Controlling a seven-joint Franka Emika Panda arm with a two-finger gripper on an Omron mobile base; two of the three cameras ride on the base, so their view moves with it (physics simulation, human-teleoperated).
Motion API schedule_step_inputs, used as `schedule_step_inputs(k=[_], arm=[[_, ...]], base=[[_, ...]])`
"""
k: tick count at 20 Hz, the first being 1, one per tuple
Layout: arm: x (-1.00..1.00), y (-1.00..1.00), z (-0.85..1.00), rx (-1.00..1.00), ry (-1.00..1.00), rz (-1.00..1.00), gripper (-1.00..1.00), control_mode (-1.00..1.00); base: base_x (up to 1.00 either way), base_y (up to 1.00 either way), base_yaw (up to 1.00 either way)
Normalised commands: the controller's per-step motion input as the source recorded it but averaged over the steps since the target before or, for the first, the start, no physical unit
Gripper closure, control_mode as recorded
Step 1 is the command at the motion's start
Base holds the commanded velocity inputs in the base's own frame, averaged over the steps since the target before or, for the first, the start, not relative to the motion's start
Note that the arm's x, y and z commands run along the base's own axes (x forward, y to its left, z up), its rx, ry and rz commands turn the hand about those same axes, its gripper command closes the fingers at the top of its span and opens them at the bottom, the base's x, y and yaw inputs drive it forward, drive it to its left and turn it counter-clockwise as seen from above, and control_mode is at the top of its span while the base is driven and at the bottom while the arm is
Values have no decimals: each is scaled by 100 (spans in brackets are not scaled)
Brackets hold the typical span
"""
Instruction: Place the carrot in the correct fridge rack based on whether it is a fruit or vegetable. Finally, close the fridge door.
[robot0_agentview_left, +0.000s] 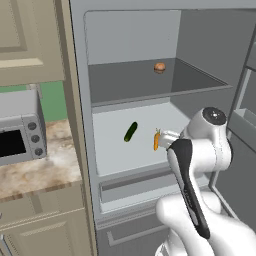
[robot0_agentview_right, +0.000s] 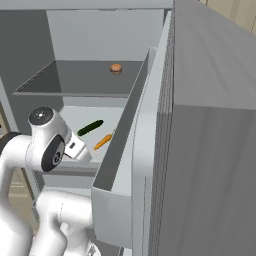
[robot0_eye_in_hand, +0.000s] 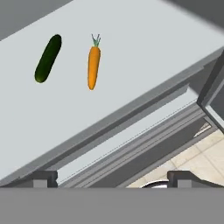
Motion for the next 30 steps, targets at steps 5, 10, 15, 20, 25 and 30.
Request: schedule_step_inputs(k=[5,10,15,20,25,30], arm=[[-2,6,-5,0,0,1,-100,100],[0,0,0,0,0,0,-100,100],[0,0,0,0,0,0,-100,100],[0,0,0,0,0,0,-100,100],[0,0,0,0,0,0,-100,100],[0,0,0,0,0,0,-100,100]], base=[[-73,15,1],[-100,6,0],[-100,0,0],[-100,5,-9],[-98,6,-30],[-65,0,-51]])
